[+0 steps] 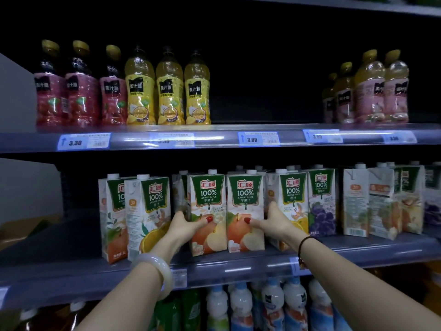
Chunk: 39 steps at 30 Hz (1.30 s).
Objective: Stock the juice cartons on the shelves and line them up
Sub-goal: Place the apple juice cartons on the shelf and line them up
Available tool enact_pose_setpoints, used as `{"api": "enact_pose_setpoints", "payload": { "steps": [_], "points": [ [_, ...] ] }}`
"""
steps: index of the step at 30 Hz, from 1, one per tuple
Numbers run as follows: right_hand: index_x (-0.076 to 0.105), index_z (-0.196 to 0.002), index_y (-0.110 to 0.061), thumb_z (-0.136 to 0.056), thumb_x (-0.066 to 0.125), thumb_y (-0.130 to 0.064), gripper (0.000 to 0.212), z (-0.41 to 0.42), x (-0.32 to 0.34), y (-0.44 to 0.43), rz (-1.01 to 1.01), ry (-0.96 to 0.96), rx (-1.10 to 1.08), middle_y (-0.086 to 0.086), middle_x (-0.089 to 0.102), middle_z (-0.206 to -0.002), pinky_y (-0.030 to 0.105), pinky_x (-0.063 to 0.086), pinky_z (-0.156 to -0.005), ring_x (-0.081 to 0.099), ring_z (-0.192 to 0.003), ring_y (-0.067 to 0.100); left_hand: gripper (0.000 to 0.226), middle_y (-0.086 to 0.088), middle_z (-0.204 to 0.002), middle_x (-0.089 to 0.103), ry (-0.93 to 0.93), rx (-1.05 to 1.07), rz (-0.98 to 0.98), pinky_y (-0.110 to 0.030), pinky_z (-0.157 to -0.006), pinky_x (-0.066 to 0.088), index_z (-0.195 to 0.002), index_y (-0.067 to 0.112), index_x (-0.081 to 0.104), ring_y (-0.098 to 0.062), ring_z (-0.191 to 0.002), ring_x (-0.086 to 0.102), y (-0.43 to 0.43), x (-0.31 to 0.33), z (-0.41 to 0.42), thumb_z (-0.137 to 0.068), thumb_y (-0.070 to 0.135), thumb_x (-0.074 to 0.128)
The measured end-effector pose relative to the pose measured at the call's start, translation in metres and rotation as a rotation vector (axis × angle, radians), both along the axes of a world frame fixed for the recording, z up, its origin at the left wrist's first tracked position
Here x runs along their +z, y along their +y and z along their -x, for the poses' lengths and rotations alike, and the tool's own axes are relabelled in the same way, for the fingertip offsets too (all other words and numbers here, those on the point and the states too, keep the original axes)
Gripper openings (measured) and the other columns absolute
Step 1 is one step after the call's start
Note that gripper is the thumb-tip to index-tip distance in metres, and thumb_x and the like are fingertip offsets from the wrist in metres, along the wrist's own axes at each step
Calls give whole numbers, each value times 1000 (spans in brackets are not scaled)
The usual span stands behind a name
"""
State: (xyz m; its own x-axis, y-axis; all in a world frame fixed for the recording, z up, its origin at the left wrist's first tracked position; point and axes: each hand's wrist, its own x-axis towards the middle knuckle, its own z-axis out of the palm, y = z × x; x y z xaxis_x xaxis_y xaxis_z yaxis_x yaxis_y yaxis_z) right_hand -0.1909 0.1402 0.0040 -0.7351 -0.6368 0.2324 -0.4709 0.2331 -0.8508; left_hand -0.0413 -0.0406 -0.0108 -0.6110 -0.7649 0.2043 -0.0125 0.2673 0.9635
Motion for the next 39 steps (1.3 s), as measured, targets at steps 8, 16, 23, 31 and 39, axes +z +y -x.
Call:
{"api": "enact_pose_setpoints", "payload": {
  "steps": [8,16,23,31,39],
  "points": [
    [45,-111,-6,-81,72,-24,44,9,-12,-18,124,-88,-45,12,58,-118,46,51,-92,58,-107,27,35,5,-90,62,-24,-54,-47,-30,-66,50,-95,25,52,-13,-81,60,-13,-2,3,-73,22,79],
    [54,-100,-7,-75,78,-23,38,9,-15,-22,225,-35,-108,7,65,-103,47,54,-87,63,-97,26,42,-7,-100,64,-4,-52,-95,-57,-86,50,-91,21,47,-29,-93,62,-11,2,2,-69,18,82],
    [69,-89,-14,-72,80,-18,21,1,-17,-15,352,-46,-134,7,73,-93,47,57,-81,68,-87,24,60,-6,-100,62,69,-37,-37,-35,-60,55,-105,15,43,-23,-85,64,0,11,-8,-63,17,86],
    [69,-85,-12,-71,80,-27,23,-20,7,27,436,78,-161,-3,70,-78,15,50,-50,66,-72,13,64,-6,-109,63,159,-136,25,-28,-46,53,-113,16,48,-18,-80,66,22,37,-22,-61,14,86],
    [70,-82,-20,-70,80,-20,16,-26,-12,111,439,35,-266,-1,73,-88,39,57,-78,68,-87,18,53,-5,-104,62,118,-286,2,-57,-67,57,-104,19,50,-27,-89,64,81,19,-1,-65,14,84]
  ]
}}
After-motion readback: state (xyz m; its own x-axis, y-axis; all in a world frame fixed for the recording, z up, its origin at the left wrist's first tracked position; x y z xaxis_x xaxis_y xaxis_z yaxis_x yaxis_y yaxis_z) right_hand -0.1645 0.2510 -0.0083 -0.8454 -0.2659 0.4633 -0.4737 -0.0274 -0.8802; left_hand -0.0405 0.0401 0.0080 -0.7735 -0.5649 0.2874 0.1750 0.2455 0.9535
